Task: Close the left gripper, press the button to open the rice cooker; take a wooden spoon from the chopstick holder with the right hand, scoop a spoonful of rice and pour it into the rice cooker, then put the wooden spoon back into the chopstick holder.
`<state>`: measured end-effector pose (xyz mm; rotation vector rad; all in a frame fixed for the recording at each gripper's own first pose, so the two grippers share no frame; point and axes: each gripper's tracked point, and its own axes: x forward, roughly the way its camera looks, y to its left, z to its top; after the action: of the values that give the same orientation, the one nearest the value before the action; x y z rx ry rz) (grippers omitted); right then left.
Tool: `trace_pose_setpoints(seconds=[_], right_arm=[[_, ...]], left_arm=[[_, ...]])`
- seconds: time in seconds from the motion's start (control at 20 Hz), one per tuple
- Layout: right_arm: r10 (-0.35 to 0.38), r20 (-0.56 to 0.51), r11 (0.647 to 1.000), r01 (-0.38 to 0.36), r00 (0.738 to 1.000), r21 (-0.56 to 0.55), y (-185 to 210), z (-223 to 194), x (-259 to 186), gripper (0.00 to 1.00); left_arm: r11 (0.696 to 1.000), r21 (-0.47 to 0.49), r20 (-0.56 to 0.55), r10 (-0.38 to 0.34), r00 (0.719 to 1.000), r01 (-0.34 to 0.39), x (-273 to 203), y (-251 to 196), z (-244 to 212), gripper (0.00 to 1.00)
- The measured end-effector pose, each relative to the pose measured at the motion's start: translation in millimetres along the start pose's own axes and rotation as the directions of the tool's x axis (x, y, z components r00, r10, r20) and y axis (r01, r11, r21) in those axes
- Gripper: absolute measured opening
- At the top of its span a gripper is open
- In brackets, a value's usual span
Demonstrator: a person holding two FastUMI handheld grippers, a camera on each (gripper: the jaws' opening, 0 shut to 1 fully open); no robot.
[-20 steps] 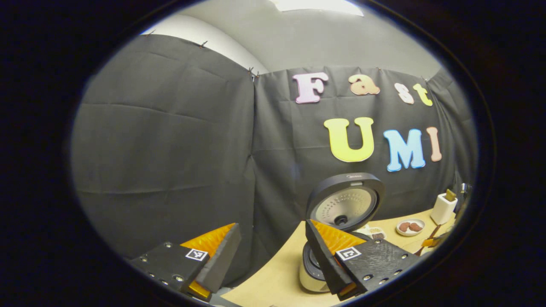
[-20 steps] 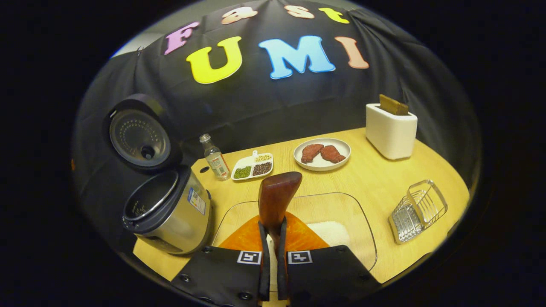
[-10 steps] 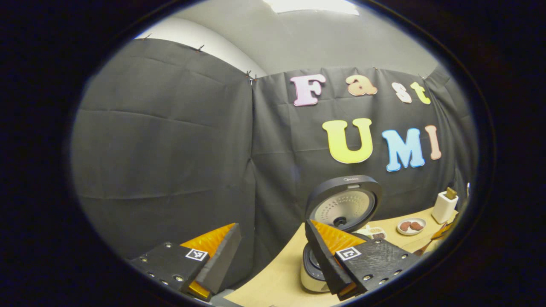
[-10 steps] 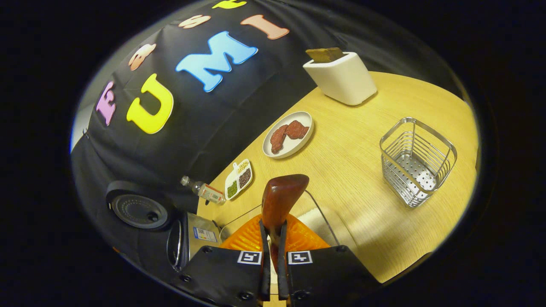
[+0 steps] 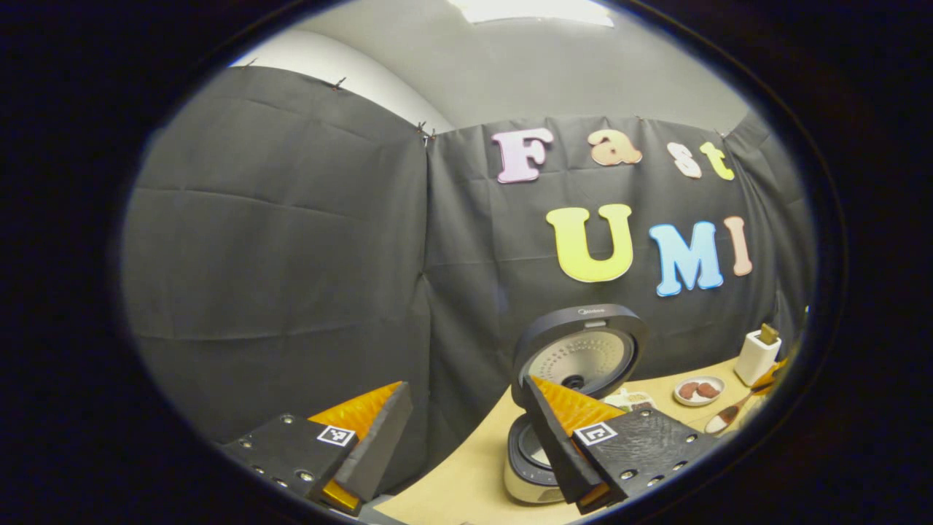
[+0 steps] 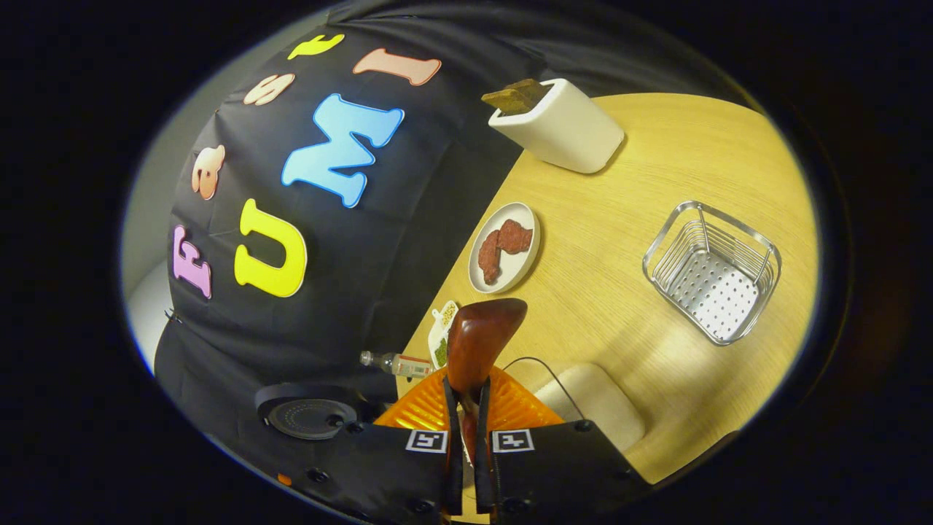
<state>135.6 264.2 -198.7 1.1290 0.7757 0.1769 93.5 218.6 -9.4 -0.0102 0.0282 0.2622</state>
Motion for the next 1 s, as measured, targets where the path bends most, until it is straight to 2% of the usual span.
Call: trace_pose_setpoints(seconds=[0.05,0.15,0.2,0.3,0.7,1.0], right_arm=[[0.015,-0.003,1.0,-0.015,1.0,0.002,7.8,-0.5,-0.6,0.08],[0.046,-0.011,0.999,-0.046,0.999,0.007,25.6,-3.5,0.8,0.08],[0.063,-0.019,0.998,-0.063,0.998,0.012,36.3,-6.3,2.4,0.05],[0.104,-0.034,0.994,-0.104,0.994,0.018,60.5,-12.9,7.9,0.08],[0.244,-0.111,0.968,-0.248,0.963,-0.026,155.7,-58.1,38.3,0.08],[0.275,-0.192,0.951,-0.296,0.942,-0.088,194.7,-111.1,66.0,0.08]], left_arm=[[1.0,0.001,0.001,0.0,1.0,0.0,0.9,0.0,-0.6,0.92],[1.0,0.0,0.003,0.001,1.0,-0.001,1.9,1.8,0.5,0.92],[1.0,-0.003,0.003,0.003,1.0,-0.003,3.0,4.5,-0.5,0.92],[1.0,-0.008,0.004,0.013,1.0,-0.013,3.8,13.0,-0.3,0.92],[0.996,-0.005,-0.001,0.085,0.996,-0.085,-4.8,52.4,-8.5,0.92],[0.988,-0.005,-0.028,0.154,0.988,-0.154,-17.6,86.5,-21.3,0.92]])
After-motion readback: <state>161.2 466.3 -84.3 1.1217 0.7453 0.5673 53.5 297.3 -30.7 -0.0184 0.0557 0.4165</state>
